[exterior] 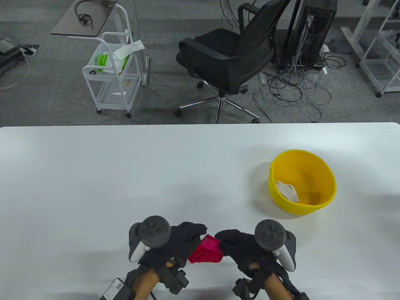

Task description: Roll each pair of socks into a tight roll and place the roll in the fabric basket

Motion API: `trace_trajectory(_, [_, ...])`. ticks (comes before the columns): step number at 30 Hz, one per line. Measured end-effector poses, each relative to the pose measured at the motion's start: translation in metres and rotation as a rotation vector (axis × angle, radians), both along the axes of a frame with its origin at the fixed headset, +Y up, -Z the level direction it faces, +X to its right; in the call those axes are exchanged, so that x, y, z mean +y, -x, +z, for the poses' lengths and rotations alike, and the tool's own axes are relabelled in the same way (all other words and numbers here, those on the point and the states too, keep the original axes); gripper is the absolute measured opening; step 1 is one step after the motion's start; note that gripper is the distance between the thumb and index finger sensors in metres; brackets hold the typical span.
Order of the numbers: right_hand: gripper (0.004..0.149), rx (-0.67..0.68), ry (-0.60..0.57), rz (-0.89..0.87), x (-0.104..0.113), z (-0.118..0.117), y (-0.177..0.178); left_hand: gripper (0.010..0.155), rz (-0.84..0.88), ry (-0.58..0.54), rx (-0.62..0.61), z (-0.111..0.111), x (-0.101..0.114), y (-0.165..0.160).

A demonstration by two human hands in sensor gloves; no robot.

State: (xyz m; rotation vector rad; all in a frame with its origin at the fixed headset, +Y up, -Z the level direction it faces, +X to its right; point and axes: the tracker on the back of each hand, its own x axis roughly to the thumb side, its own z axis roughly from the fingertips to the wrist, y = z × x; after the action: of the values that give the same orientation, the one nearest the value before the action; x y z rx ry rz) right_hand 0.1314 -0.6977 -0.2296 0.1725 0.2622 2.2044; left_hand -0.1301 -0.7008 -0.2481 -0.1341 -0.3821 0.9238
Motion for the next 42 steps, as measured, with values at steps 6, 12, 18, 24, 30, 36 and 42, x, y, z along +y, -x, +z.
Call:
trace_trajectory(6, [0.04, -0.165, -0.087, 0.044, 0.017, -0.008, -0.02, 0.059, 0.038, 0.026, 0.038, -0.001, 0.001, 0.01])
trace_trajectory(12, [0.039, -0.327, -0.145, 0.034, 0.038, -0.03, -0.054, 0.059, 0.055, 0.034, 0.036, -0.001, 0.002, 0.012])
trace_trajectory(18, [0.039, -0.477, -0.108, -0.02, 0.055, -0.052, -0.087, 0.058, 0.042, 0.044, 0.032, -0.002, 0.001, 0.012])
trace_trajectory(24, [0.04, -0.637, -0.048, -0.067, 0.058, -0.073, -0.12, 0.059, 0.042, 0.068, 0.029, -0.003, -0.001, 0.014])
trace_trajectory(30, [0.04, -0.776, 0.023, -0.083, 0.043, -0.088, -0.147, 0.059, 0.047, 0.079, 0.03, -0.004, -0.002, 0.014])
trace_trajectory(36, [0.041, -0.88, 0.066, -0.003, 0.028, -0.098, -0.164, 0.059, 0.041, 0.097, 0.027, -0.005, -0.003, 0.015])
trace_trajectory(42, [0.041, -0.903, 0.077, 0.066, 0.015, -0.102, -0.166, 0.059, 0.032, 0.11, 0.02, -0.005, -0.004, 0.014])
